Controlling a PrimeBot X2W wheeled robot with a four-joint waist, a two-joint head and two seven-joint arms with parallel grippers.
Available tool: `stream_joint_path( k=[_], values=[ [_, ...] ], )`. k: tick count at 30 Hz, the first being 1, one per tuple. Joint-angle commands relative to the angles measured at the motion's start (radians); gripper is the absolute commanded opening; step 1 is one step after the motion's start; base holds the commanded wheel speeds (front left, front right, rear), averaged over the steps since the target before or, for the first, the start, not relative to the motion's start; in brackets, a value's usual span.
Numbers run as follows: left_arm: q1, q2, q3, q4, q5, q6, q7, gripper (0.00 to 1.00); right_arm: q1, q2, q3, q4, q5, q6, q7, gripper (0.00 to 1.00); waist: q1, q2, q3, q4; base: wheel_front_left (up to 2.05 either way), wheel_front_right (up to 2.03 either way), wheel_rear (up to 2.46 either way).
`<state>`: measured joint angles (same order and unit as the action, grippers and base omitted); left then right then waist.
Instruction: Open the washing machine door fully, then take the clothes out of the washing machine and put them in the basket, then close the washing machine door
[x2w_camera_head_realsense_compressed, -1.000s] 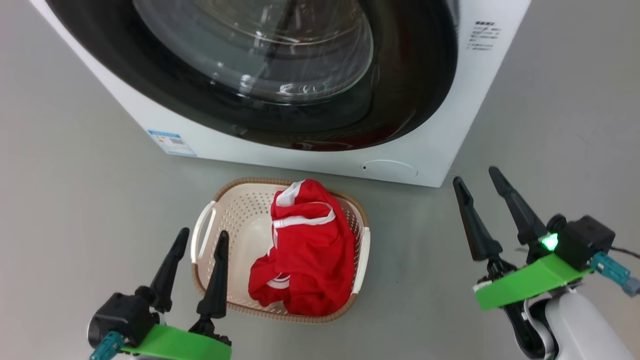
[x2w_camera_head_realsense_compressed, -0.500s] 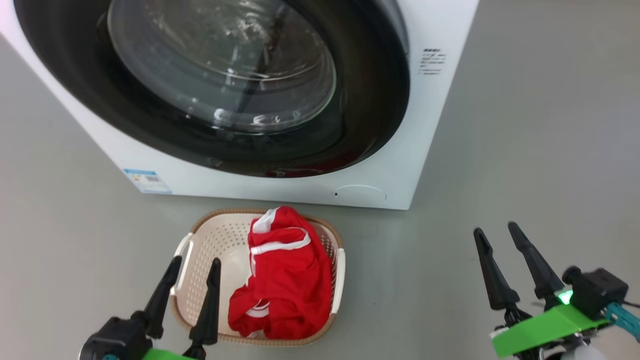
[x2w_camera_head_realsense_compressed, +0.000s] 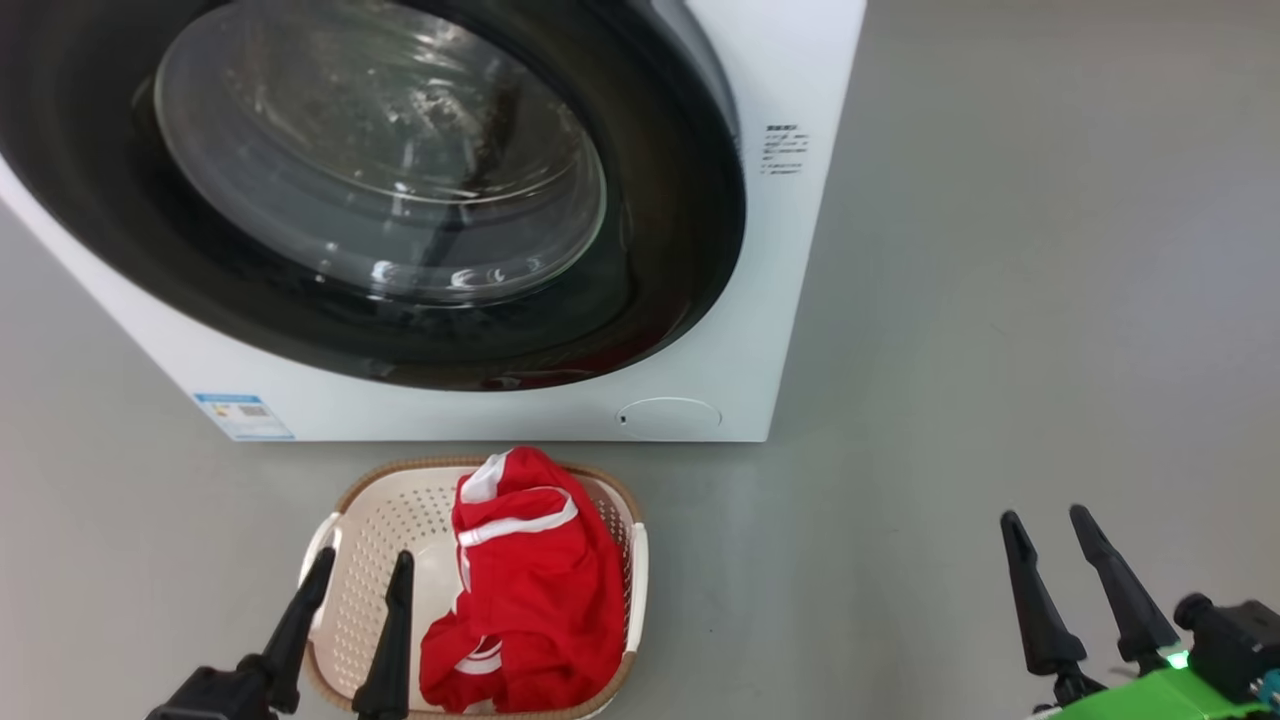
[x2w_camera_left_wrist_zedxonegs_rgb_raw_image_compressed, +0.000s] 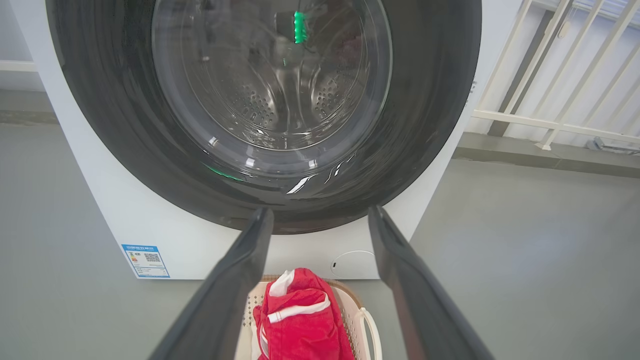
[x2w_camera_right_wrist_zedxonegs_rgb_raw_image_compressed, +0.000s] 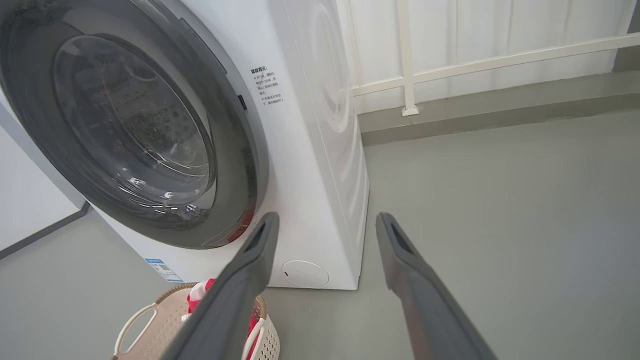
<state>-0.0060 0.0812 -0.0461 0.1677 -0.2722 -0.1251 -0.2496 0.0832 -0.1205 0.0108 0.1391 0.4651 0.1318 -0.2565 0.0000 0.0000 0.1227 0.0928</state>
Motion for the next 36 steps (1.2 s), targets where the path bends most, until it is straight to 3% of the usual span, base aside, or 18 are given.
stream_joint_path(
  k=[1, 14, 36],
  values=[
    [-0.002, 0.018, 0.039, -0.025, 0.008, -0.006, -0.012, 1.0, 0.003, -0.012, 0.013, -0.029, -0.015, -0.001, -0.005, 1.0, 0.0, 0.0, -0.011, -0.012, 0.0, 0.0, 0.0],
    [0.037, 0.02, 0.069, -0.039, 0.024, -0.006, -0.012, 1.0, 0.067, -0.016, -0.036, -0.046, -0.018, -0.001, -0.005, 1.0, 0.0, 0.0, -0.032, -0.048, 0.0, 0.0, 0.0],
    [0.061, 0.013, 0.083, -0.05, 0.015, -0.006, -0.012, 1.0, 0.096, -0.008, -0.057, -0.053, -0.022, -0.001, -0.005, 1.0, 0.0, 0.0, -0.042, -0.047, 0.0, 0.0, 0.0]
  ],
)
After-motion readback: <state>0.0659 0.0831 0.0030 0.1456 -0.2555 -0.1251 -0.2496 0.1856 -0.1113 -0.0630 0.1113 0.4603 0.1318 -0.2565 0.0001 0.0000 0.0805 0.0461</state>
